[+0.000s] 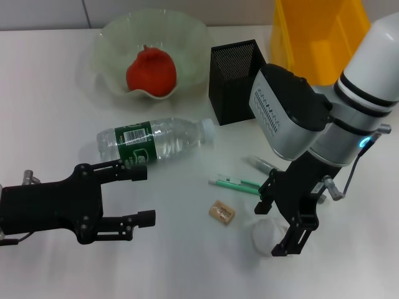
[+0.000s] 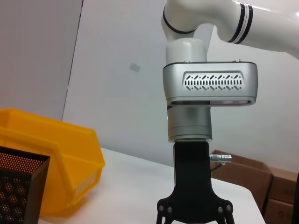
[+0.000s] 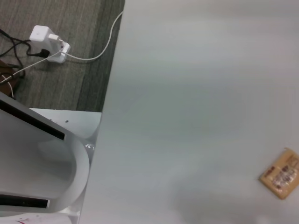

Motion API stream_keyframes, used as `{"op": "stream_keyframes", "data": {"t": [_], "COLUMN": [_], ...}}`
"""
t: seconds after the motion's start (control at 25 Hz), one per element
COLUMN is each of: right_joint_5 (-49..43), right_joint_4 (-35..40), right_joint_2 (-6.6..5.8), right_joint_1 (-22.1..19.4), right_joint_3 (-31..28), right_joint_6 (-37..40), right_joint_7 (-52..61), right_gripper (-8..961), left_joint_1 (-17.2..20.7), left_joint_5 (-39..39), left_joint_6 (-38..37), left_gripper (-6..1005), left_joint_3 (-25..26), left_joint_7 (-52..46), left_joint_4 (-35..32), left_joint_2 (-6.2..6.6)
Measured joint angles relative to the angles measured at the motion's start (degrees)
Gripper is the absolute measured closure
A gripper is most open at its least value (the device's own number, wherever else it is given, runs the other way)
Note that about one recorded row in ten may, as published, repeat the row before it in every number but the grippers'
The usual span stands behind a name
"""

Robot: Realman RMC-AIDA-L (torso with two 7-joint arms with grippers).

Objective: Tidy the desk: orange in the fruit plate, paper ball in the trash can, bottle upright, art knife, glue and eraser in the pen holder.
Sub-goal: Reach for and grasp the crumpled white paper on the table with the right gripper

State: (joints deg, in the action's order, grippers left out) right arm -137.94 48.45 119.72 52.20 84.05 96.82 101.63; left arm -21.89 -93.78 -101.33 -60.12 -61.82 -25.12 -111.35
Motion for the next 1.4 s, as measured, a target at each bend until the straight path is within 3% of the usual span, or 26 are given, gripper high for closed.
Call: {"op": "stream_keyframes", "data": {"t": [0.76, 0.92, 1.12, 1.4], "right_joint_5": [0.8, 0.9, 2.3, 2.3], "right_joint_4": [-0.6, -0.7, -0.1, 0.1], "right_joint_2": [-0.02, 0.02, -0.08, -0.12], "right_joint_1": [0.0, -0.6, -0.9, -0.9], "right_joint_3": [1.4, 4.1, 4.3, 4.3], "right_joint_6": [-0.9, -2.9, -3.0, -3.0], "right_joint_7": [-0.4, -0.5, -0.5, -0.5], "right_gripper": [130, 130, 331, 408], "left_joint_1": [0.0, 0.1, 0.1, 0.3], "left_joint_5": [0.0, 0.0, 0.0, 0.0], "left_joint_6": [0.0, 0.0, 0.1, 0.1], "left_gripper": [185, 185, 185, 186], "left_joint_3": [0.0, 0.0, 0.3, 0.3], "left_joint_7": [0.0, 0.0, 0.0, 0.0], "left_joint_4": [0.0, 0.1, 0.3, 0.2], "left_joint_2": [-0.01, -0.01, -0.01, -0.01]}}
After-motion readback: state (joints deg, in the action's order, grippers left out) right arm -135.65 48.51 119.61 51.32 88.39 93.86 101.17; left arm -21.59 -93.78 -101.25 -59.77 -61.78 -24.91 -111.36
